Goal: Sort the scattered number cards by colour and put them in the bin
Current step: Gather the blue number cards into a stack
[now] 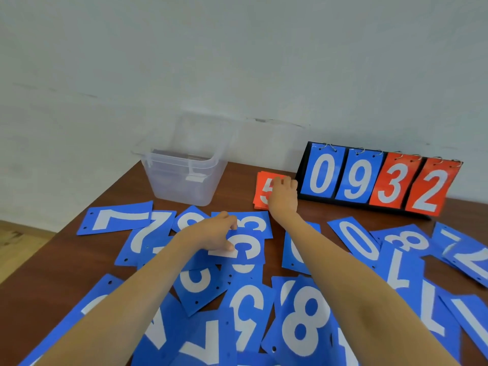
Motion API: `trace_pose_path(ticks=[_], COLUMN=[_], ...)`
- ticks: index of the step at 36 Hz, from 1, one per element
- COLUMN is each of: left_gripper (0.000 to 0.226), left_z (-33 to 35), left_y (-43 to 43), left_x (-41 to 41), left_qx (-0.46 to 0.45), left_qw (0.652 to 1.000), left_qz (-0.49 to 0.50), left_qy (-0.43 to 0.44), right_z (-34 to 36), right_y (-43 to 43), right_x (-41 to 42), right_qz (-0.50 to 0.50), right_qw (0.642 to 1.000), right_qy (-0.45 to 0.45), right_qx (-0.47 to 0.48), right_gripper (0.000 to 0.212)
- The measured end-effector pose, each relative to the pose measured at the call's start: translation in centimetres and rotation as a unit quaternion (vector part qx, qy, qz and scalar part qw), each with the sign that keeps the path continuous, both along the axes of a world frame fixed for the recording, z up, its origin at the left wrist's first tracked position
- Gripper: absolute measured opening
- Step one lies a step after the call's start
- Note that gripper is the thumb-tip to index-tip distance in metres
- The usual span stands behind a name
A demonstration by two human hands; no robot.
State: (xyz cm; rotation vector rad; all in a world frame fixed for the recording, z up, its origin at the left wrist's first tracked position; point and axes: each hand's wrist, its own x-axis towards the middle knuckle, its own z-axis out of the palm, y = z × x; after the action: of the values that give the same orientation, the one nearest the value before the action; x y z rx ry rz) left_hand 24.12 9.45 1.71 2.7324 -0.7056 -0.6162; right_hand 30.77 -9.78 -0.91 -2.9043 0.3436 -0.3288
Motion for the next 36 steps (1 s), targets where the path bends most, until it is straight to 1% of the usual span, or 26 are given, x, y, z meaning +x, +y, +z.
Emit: trace_pose_path(ticks=[2,6,9,10,12,14,16,20,23,26,28,32,36], left_gripper=[0.046,0.048,0.046,0.042,0.026,0.014,0.010,0.005,0.009,0.005,0.006,0.007,0.008], left_z=[0.0,0.4,0.9,1.0,1.5,2.4,3.7,6.8,8.4,9.1,9.3,9.0,7.5], left_y=[0.0,-0.3,-0.5,-0.5,-0.7,-0.9,-1.1,-1.4,-2.2,-3.1,-3.7,-5.4,-7.3], left_x=[0.0,-0.1,-0.5,-0.8,-1.5,-2.5,-3.8,-7.1,-10.1,-13.0,-14.8,-17.8,-19.5], left_qx=[-0.001,-0.014,-0.025,-0.028,-0.044,-0.084,-0.118,-0.151,-0.162,-0.195,-0.210,-0.240,-0.247], left_qw=[1.000,1.000,0.999,0.998,0.996,0.990,0.982,0.960,0.941,0.923,0.915,0.903,0.894], left_qz=[0.005,0.024,0.048,0.053,0.060,0.067,0.066,0.037,0.000,-0.021,-0.036,-0.057,-0.074], left_qy=[0.004,0.011,-0.002,-0.016,-0.054,-0.091,-0.132,-0.231,-0.298,-0.332,-0.341,-0.351,-0.366], right_z=[0.1,1.6,2.6,2.9,3.5,4.3,5.3,7.2,8.5,9.8,10.4,10.0,8.9], right_y=[0.0,0.1,0.0,-0.1,-0.3,-0.5,-0.7,-0.8,-0.9,-1.1,-1.5,-2.7,-3.8], right_x=[-0.3,-1.4,-3.4,-4.5,-6.8,-9.5,-12.4,-17.9,-21.4,-24.9,-27.2,-30.6,-33.1], right_qz=[0.043,0.070,0.105,0.121,0.152,0.176,0.206,0.258,0.259,0.246,0.244,0.212,0.177], right_qw=[0.999,0.995,0.991,0.989,0.984,0.976,0.967,0.952,0.952,0.948,0.944,0.961,0.967], right_qy=[0.027,0.077,0.048,0.030,-0.005,-0.033,-0.050,-0.073,-0.084,-0.097,-0.099,-0.075,-0.071], right_qx=[-0.003,0.009,0.065,0.077,0.094,0.122,0.145,0.148,0.141,0.179,0.197,0.158,0.172], right_gripper=[0.037,0.035,0.040,0.039,0.035,0.031,0.031,0.037,0.036,0.028,0.027,0.025,0.022])
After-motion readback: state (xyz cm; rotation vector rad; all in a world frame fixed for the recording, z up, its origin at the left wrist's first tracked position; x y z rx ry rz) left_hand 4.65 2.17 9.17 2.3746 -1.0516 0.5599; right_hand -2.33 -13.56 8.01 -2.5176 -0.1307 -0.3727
